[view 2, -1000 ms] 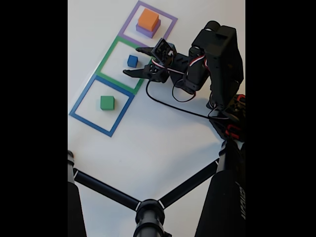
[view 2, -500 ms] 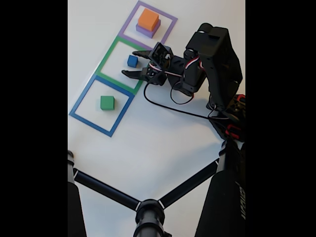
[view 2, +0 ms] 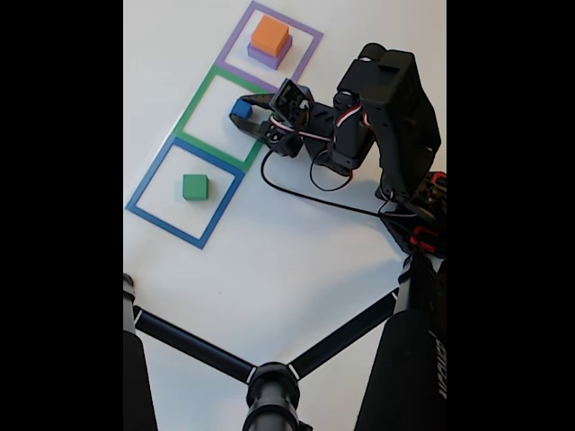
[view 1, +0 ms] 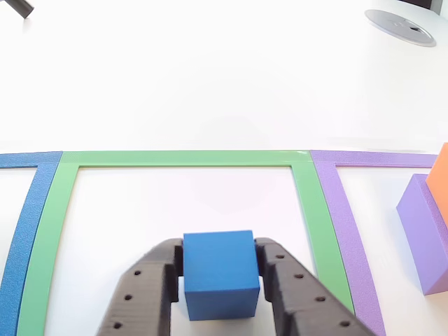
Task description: Tower of hanoi
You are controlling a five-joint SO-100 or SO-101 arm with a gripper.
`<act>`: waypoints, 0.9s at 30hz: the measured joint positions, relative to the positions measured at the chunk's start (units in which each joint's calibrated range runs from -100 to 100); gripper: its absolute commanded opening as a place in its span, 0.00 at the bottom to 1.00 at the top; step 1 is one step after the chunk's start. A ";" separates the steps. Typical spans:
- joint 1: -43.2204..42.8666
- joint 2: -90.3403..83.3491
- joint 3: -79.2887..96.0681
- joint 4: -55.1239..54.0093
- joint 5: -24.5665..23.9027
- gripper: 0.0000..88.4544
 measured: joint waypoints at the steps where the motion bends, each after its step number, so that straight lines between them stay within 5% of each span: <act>1: 0.00 0.00 0.00 0.00 0.00 0.03; 13: -1.52 -16.04 5.22 12.58 0.00 0.04; 19: -1.64 -42.13 4.43 41.43 0.00 0.03; 27: -0.82 -70.16 -13.72 93.75 0.18 0.03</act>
